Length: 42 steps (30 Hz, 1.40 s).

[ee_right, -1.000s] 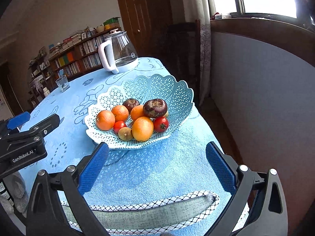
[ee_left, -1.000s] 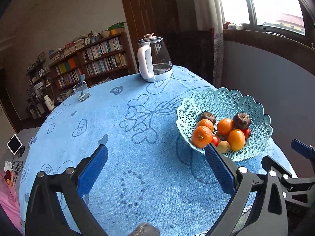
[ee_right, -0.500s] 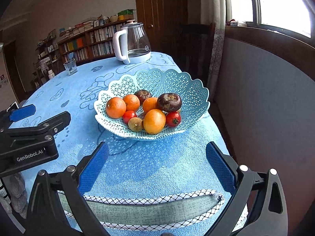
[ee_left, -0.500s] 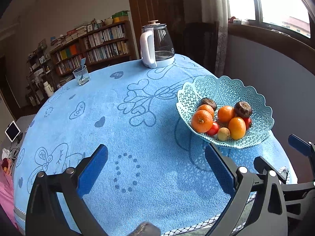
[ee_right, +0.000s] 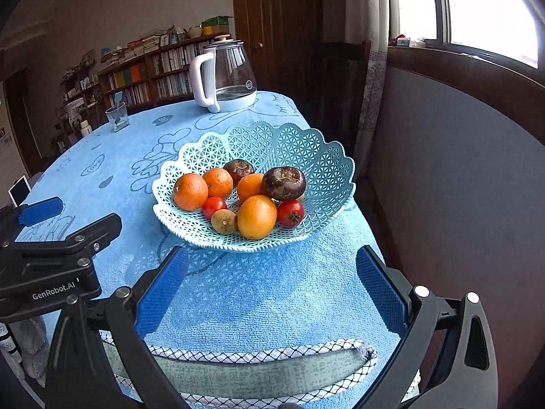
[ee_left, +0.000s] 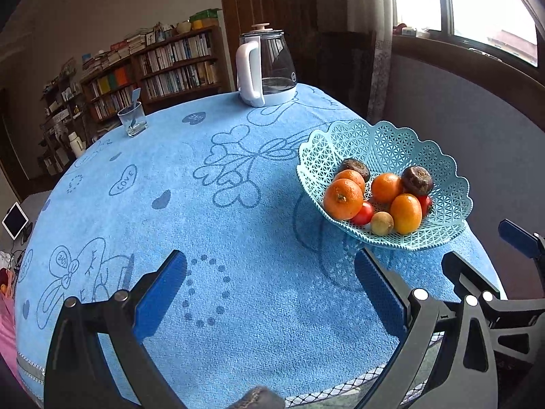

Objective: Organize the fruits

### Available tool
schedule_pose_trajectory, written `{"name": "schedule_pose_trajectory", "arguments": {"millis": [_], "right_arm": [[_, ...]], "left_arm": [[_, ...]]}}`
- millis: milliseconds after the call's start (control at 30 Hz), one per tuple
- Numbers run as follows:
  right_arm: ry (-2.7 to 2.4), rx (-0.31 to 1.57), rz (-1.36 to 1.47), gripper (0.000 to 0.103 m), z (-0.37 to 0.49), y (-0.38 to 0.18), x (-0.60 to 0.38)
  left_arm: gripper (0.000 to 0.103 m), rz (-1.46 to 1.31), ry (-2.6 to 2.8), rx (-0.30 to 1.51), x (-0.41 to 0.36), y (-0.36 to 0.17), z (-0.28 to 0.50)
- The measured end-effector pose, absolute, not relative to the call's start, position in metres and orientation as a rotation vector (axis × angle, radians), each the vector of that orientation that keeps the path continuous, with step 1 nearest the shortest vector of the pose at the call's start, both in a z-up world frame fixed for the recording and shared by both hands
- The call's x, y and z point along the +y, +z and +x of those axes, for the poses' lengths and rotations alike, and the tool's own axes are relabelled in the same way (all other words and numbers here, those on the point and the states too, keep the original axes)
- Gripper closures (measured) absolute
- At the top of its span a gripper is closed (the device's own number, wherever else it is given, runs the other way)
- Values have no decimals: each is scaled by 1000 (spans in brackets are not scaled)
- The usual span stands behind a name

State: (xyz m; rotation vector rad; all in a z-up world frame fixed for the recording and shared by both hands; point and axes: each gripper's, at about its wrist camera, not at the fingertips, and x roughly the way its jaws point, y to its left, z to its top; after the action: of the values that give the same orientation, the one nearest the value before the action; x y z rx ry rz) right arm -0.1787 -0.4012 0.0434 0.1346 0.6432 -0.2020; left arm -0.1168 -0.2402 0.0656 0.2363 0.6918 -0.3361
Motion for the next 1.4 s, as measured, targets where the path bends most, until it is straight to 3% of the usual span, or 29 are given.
{"name": "schedule_pose_trajectory", "arguments": {"millis": [1400], "right_arm": [[-215,644,130,3,-180,43,-402]], "left_arm": [[5,282,-329,695,-246,57,-113]]}}
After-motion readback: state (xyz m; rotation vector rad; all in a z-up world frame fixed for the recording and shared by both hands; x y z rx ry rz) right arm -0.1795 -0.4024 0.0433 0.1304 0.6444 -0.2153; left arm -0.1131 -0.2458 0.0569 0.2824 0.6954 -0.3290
